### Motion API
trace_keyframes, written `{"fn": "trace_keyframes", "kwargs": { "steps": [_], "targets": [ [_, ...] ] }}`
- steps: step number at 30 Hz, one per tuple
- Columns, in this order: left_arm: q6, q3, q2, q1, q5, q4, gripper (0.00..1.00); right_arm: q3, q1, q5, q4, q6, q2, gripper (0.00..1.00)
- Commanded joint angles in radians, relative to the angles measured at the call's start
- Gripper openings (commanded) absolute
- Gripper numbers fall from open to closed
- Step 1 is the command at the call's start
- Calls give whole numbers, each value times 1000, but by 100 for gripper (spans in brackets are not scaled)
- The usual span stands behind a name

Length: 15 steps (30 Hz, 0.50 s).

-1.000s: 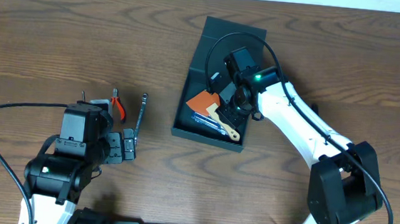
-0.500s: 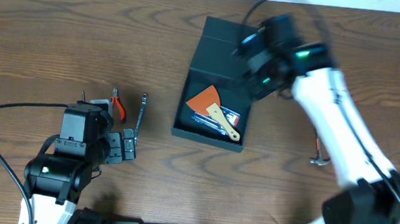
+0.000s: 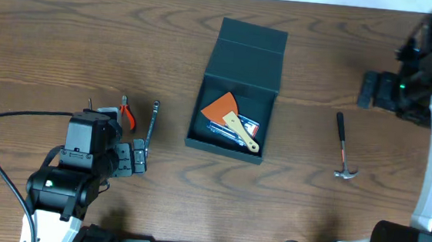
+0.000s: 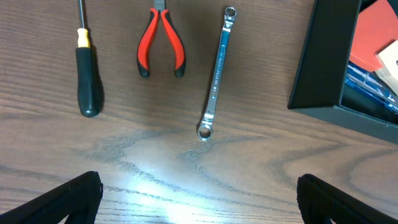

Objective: Pack container
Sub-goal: 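Release the scraper and move the right gripper toward the hammer, then lower the right gripper over the claw hammer head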

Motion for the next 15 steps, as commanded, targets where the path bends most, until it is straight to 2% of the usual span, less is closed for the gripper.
{"fn": "trace_keyframes", "kwargs": {
  "steps": [1,6,15],
  "targets": [
    [-10,19,-2,4,7,-3,99,-21,-53,12,-20,173,-48,99],
    [-10,19,-2,4,7,-4,98,-146,-105,12,5,283,-153,99],
    [-10,19,-2,4,7,-4,98,-616,-113,-33,308,497,-391,99]
  ]
}}
